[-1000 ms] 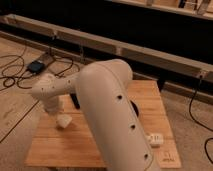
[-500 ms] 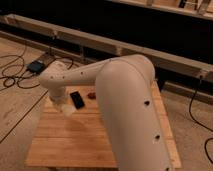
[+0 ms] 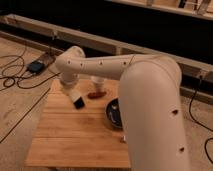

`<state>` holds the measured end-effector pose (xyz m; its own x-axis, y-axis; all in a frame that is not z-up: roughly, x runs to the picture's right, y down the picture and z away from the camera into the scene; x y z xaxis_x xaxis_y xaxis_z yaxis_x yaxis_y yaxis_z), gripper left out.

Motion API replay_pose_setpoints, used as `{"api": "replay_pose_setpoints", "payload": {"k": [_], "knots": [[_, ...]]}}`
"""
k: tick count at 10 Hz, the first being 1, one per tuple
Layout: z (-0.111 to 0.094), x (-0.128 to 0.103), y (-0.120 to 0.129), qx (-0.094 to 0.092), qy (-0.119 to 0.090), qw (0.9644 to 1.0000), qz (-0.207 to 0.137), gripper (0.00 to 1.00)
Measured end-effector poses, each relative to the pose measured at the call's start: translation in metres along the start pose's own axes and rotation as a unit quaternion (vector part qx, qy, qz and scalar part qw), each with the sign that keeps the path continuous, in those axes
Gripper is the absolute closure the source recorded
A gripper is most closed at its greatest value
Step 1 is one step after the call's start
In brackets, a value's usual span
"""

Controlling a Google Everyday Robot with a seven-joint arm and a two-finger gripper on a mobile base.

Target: Place the white sponge in the ceramic cup

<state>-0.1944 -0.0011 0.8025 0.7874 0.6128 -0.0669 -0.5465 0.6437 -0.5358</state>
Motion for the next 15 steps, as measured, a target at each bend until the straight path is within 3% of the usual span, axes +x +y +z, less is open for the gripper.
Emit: {"api": "replay_pose_setpoints", "payload": {"k": [4, 8, 15], "knots": [[-0.014, 0.002, -0.070, 0.004, -0.060, 0.9977, 0.033, 1.00], [-0.024, 0.002, -0.132, -0.007, -0.117, 0.9903, 0.075, 1.00], [-0.025, 0.013, -0.205, 0.018, -0.163, 0.9814, 0.100, 1.00]]}}
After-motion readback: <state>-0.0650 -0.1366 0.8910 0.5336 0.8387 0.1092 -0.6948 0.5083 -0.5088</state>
